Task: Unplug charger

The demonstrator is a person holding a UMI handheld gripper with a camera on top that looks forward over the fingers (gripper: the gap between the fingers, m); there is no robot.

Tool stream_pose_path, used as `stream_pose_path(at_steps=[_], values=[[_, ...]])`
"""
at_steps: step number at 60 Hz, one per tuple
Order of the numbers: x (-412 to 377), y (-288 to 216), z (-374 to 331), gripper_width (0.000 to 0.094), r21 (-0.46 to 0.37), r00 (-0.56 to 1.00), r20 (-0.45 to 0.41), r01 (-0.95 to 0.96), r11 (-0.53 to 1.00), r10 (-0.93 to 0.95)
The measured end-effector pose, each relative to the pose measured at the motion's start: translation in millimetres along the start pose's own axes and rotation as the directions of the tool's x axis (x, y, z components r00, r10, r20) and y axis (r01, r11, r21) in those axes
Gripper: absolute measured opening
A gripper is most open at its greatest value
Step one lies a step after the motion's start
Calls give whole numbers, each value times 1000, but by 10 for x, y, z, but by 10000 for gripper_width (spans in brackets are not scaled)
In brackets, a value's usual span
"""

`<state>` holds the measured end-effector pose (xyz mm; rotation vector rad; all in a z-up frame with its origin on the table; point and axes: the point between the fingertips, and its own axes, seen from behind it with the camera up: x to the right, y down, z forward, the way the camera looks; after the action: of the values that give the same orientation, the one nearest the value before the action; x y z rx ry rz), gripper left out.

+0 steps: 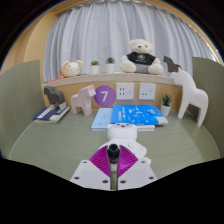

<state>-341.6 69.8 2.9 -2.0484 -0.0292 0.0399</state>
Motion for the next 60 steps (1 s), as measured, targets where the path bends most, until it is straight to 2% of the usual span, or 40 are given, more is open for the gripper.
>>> stream_pose_path(at_steps=[13,19,20,21,24,26,29,34,38,43,52,60], values=[[55,8,14,43,-23,997,-55,-57,998,56],[59,-44,-12,34,-91,993,-57,-104,990,99],[73,-201,-71,32,-76,993,-51,-114,991,110],[88,-482,-150,33,-23,991,-44,-131,991,129],[198,-1412,-528,33,223,990,-39,-122,967,133],[234,-2025,-824,34,337,994,-49,-73,939,95],[417,-2645,-1088,38,407,994,-66,-50,912,84],[788,-2952,-1200,40,424,992,-79,-57,904,99],[1134,-2776,-1117,41,381,990,-107,-41,924,89],[1603,-2203,-844,40,257,985,-161,-17,966,60],[2121,-907,-285,40,-8,985,-153,-83,997,81],[2302,-93,16,43,-154,987,-128,-121,981,101]])
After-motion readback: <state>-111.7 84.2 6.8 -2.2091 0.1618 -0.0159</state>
